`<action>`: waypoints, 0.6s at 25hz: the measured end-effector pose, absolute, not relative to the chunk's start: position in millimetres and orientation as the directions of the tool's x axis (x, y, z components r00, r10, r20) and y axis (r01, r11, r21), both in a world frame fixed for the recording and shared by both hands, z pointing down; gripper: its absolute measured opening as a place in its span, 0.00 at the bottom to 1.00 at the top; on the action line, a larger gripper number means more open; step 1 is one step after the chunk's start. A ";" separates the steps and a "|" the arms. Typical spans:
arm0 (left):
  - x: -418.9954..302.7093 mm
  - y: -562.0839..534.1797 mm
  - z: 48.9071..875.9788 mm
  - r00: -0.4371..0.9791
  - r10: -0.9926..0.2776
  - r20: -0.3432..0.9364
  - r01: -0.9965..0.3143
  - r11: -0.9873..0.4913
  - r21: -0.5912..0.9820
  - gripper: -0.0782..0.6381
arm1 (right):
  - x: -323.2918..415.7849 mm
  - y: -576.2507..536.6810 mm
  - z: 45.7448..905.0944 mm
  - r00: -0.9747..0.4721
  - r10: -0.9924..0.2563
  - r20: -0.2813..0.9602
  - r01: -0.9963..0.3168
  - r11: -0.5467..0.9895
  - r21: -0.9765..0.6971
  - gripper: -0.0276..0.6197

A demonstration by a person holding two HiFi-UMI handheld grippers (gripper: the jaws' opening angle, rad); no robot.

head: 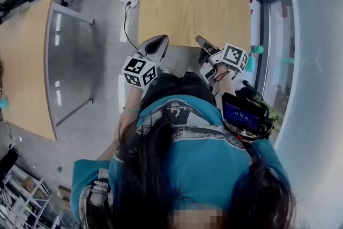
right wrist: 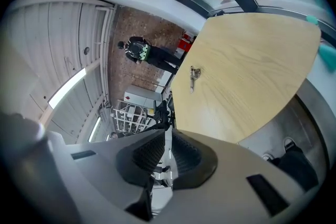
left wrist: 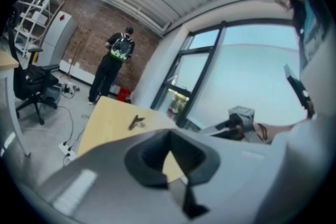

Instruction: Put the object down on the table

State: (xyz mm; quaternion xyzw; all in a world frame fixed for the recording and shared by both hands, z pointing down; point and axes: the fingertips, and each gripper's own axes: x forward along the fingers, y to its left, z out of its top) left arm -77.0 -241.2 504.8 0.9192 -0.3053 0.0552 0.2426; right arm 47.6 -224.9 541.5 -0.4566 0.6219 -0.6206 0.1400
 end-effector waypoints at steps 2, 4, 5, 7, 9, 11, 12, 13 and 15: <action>-70.6 -236.1 500.6 0.814 -0.528 0.243 -0.580 -0.707 0.405 0.11 | 47.3 -220.4 538.5 -0.551 -0.738 0.389 -0.401 -0.174 -0.899 0.12; -64.4 -231.7 494.7 0.818 -0.524 0.237 -0.574 -0.719 0.393 0.11 | 47.3 -217.0 533.9 -0.558 -0.737 0.381 -0.404 -0.160 -0.901 0.11; -61.5 -228.9 491.4 0.819 -0.523 0.234 -0.572 -0.723 0.387 0.11 | 47.5 -214.7 530.9 -0.562 -0.737 0.376 -0.404 -0.153 -0.902 0.11; -55.8 -221.3 485.6 0.820 -0.524 0.231 -0.572 -0.727 0.380 0.11 | 49.3 -206.9 524.9 -0.569 -0.736 0.366 -0.401 -0.140 -0.905 0.11; -48.4 -211.7 481.3 0.816 -0.530 0.231 -0.577 -0.726 0.374 0.12 | 55.7 -194.5 520.6 -0.575 -0.735 0.359 -0.404 -0.127 -0.906 0.11; -38.9 -199.3 477.9 0.809 -0.540 0.231 -0.586 -0.722 0.366 0.11 | 66.3 -177.3 518.5 -0.577 -0.732 0.362 -0.418 -0.117 -0.901 0.11; -33.6 -190.0 476.9 0.805 -0.545 0.233 -0.592 -0.719 0.363 0.11 | 72.2 -165.0 518.2 -0.576 -0.729 0.370 -0.430 -0.114 -0.896 0.11; -27.9 -177.8 476.4 0.800 -0.551 0.237 -0.599 -0.715 0.360 0.12 | 78.6 -149.7 518.6 -0.576 -0.724 0.379 -0.444 -0.113 -0.889 0.10; -14.3 -145.5 476.4 0.789 -0.563 0.245 -0.614 -0.705 0.355 0.11 | 93.0 -112.9 521.1 -0.579 -0.712 0.397 -0.467 -0.109 -0.878 0.10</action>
